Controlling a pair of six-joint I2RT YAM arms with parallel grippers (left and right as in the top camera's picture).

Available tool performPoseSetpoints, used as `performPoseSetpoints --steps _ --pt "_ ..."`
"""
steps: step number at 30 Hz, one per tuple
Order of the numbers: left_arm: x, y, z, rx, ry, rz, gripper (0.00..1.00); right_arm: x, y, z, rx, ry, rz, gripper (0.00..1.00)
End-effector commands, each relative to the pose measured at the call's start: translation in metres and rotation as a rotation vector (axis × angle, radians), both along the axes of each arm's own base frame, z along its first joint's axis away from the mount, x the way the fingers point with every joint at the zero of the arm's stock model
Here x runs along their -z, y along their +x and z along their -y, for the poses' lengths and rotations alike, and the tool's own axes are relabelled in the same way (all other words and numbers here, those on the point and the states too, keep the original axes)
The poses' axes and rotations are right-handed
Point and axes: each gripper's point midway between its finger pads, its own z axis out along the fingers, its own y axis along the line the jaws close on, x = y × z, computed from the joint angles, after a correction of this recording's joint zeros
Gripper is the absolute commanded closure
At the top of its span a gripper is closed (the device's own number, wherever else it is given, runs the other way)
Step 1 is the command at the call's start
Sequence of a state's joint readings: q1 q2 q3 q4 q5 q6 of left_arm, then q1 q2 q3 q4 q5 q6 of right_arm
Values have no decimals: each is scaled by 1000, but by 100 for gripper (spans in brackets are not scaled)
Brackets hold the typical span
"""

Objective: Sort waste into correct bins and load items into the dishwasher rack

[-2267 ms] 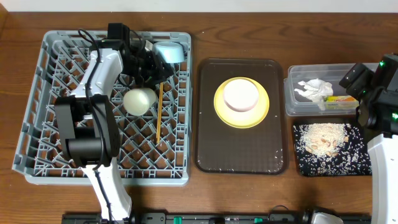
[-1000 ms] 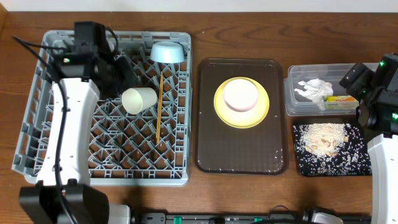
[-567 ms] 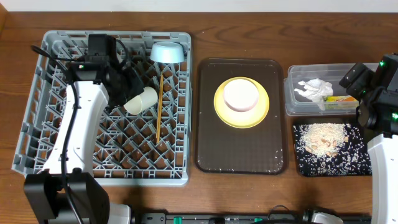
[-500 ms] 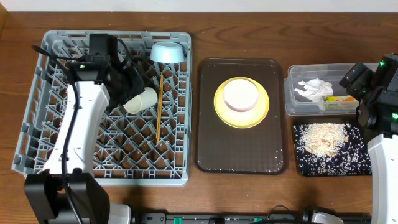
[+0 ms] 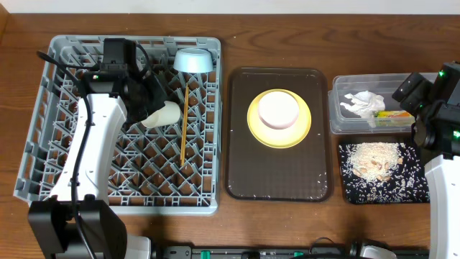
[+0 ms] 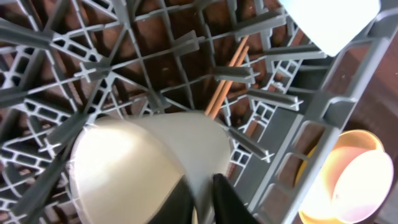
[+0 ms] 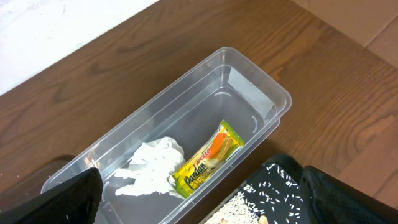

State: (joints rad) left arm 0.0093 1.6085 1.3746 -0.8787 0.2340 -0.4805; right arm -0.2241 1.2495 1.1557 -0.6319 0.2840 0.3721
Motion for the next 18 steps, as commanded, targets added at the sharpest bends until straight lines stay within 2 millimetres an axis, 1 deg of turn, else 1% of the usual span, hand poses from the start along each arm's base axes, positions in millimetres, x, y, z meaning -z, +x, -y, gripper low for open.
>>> performPoseSetpoints --steps 1,4,6,9,11,13,15,18 --pt "-1 2 -2 -8 8 11 94 -5 -1 2 5 -7 10 1" --pt "-8 10 0 -5 -7 53 94 -5 -1 2 5 -7 10 1" --pt "-18 16 7 12 -68 90 94 -5 -1 2 5 -7 10 1" --pt "-41 26 29 79 -254 169 94 -5 -1 2 5 -7 10 1" --pt "-63 32 48 146 -423 233 94 -5 -1 2 5 -7 10 1" --pt "-84 35 63 215 -565 289 94 -5 -1 2 5 -7 10 1" --pt "-100 36 72 272 -649 333 94 -5 -1 2 5 -7 10 1" --pt "-98 40 79 289 -662 334 94 -5 -1 2 5 -7 10 1"
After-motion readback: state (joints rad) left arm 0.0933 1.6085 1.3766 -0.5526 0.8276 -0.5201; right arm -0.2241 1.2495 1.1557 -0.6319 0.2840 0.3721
